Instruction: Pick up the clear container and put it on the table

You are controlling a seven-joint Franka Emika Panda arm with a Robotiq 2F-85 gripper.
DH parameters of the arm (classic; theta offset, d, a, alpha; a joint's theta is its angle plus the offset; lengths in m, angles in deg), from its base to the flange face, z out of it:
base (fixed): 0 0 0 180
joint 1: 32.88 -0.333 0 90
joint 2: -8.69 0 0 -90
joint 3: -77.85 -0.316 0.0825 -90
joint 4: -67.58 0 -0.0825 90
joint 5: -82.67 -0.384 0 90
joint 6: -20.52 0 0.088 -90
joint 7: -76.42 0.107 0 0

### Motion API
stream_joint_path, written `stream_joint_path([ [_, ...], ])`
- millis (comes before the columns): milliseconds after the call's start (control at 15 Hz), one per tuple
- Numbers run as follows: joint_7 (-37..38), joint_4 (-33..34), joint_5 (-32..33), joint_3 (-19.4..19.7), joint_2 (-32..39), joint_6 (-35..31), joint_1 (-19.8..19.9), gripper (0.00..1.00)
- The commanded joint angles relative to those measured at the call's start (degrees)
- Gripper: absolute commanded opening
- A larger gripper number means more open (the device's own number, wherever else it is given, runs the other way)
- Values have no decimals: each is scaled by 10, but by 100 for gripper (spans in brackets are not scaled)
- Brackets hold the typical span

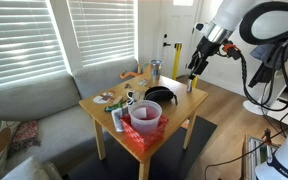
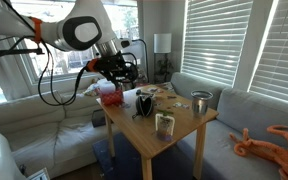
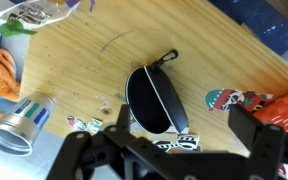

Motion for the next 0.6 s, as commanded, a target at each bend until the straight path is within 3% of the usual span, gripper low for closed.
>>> stream_joint_path([
  [0, -1, 1, -2, -4, 2, 1, 4, 100],
  [200, -1, -2, -2, -1, 2, 1, 8, 100],
  [533, 147, 113, -23, -85, 108, 35, -10, 100],
])
